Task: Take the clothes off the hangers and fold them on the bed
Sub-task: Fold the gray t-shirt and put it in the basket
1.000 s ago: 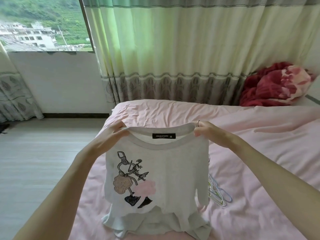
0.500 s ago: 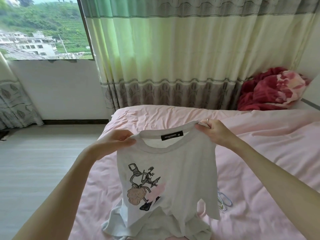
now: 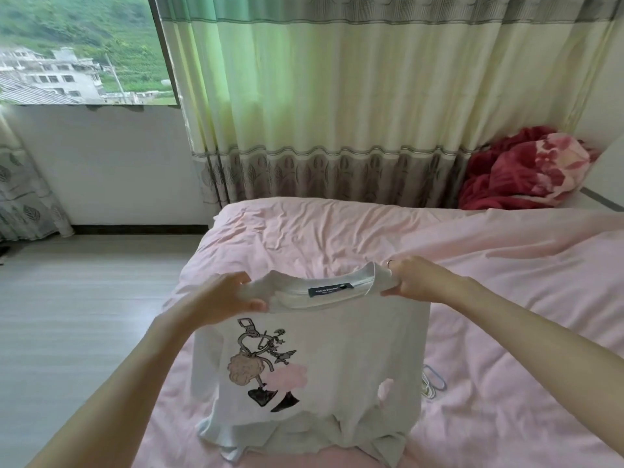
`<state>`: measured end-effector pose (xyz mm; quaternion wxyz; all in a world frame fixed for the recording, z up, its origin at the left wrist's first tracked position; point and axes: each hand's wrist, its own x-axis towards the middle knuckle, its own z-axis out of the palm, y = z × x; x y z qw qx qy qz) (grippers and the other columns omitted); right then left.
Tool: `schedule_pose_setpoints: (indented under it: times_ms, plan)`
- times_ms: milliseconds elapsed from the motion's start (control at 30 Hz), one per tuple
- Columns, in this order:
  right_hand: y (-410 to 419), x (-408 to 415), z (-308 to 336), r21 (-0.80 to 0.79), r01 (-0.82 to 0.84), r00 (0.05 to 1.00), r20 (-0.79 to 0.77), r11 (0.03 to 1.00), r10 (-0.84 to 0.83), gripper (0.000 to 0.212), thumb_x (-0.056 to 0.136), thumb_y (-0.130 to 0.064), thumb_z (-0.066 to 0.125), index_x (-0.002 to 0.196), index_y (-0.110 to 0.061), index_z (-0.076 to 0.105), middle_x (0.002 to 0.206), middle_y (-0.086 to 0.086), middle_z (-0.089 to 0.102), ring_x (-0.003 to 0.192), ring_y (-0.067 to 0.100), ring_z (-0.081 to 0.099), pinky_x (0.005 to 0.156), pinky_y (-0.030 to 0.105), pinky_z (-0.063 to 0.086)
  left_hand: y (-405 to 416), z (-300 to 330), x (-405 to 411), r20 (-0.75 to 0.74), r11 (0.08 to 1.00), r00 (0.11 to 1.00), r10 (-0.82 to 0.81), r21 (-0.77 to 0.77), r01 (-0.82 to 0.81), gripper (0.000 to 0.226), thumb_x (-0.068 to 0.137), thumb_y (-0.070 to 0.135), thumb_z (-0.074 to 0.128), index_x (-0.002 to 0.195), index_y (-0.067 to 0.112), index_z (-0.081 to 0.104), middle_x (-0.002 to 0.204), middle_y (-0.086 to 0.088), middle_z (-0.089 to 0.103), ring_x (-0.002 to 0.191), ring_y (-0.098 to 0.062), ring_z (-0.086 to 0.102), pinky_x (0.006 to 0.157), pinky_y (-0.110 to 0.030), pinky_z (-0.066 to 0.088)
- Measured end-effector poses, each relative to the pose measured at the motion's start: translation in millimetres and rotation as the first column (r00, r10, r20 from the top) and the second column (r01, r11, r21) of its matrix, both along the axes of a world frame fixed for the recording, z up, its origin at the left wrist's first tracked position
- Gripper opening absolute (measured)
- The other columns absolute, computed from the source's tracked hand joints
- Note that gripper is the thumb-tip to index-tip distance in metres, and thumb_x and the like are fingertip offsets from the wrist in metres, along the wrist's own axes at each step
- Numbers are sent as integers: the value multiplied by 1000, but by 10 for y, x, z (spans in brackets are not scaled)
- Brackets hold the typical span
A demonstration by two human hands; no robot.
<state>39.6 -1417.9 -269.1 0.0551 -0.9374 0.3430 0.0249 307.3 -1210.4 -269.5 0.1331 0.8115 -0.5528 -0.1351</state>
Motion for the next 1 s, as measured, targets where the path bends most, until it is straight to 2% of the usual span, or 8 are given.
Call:
schedule_pose_setpoints:
  times_ms: [167,267,400,500,633,733,800,1000]
  plan:
    - [161,-124,-113,326,162,925,278,931,-259,45,90,-19,62,52,-21,39,62,-8,39,61,10,40,51,14,32,136,-361,-79,34,986,996,-85,147,79,13,87,24,65,94,13,65,73,6,58,66,-10,54,56,-13,39]
    - [273,-182,-191,429,228,845,360,874,-397,45,91,-11,59,54,-30,40,60,-16,39,61,6,39,50,10,33,188,-552,69,2,998,1000,-12,62,11,25,91,14,59,67,13,54,66,-3,55,69,-24,54,56,-27,31]
    - [449,-195,-302,463,307,683,502,832,-531,13,93,-18,55,87,-13,65,75,-4,56,76,16,49,59,18,36,331,-717,114,-210,969,970,125,-184,-165,39,95,8,51,60,19,40,64,-7,51,65,-22,45,53,-29,28]
    - [680,-151,-441,458,348,625,538,818,-566,24,97,-21,47,97,-2,62,85,9,61,82,24,52,64,27,32,413,-826,101,-276,947,950,147,-239,-216,27,98,10,44,71,12,45,74,-9,55,72,-23,48,60,-34,31]
    - [1040,-330,-462,338,347,799,381,875,-465,31,94,-45,47,78,-19,52,70,-2,54,77,25,49,64,29,27,589,-868,132,-271,969,956,111,-186,-165,26,98,26,44,92,1,47,82,-14,57,76,-28,53,66,-37,38]
    - [1313,-578,-434,-16,278,960,-33,960,-279,81,63,-83,39,109,-20,57,98,4,69,96,27,62,72,29,37,868,-854,89,-231,998,972,47,42,-38,35,83,35,69,99,15,45,87,-3,56,81,-27,55,63,-33,41]
    - [1420,-633,-449,-133,187,974,-101,973,-201,99,49,-90,27,114,-20,57,106,5,69,103,25,63,75,28,41,1004,-915,64,-187,992,982,-2,121,25,43,76,28,77,104,17,46,92,1,54,87,-23,53,65,-31,37]
    - [1705,-847,-427,-135,118,987,-93,984,-131,40,85,-57,56,83,-18,47,105,7,66,101,28,59,69,30,33,1457,-978,-85,51,992,997,63,-110,-57,7,83,4,65,81,-2,64,82,-13,54,81,-36,59,65,-34,37]
